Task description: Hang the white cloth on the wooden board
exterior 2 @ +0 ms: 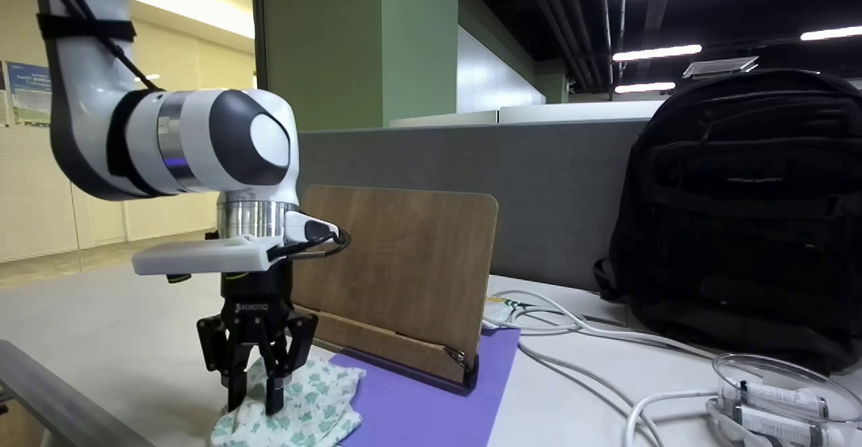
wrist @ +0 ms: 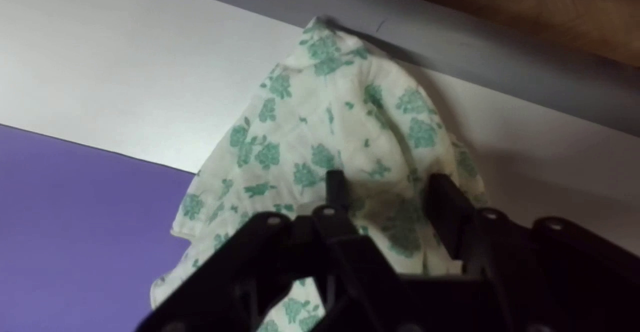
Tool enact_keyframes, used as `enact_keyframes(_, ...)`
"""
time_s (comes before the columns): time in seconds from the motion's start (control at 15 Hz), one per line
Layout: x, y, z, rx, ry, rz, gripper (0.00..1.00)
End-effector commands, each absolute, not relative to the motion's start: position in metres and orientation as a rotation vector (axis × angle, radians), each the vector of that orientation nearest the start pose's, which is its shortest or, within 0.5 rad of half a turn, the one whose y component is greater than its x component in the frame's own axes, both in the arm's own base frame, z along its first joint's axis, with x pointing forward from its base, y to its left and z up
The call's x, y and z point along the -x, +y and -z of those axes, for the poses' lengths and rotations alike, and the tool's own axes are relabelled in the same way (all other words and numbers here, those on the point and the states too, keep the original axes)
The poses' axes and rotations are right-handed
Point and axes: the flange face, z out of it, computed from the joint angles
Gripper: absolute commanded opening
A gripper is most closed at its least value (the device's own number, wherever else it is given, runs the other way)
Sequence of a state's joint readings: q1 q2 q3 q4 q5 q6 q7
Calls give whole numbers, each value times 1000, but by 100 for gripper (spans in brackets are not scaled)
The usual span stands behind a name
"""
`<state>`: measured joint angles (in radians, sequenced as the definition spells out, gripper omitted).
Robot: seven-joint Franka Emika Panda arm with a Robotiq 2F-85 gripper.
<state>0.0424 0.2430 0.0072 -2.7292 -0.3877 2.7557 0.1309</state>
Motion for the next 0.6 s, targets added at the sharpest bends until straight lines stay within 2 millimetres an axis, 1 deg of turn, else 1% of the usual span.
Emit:
enact_keyframes(0.0,-367,36,-133,3202,-464,-310,17)
enact_keyframes(0.13,-368,41,-140,3198,-472,-286,3)
enact_keyframes(0.27,-372,49,-154,3205,-492,-230,0)
enact_keyframes(0.53,-383,65,-186,3218,-516,-94,1)
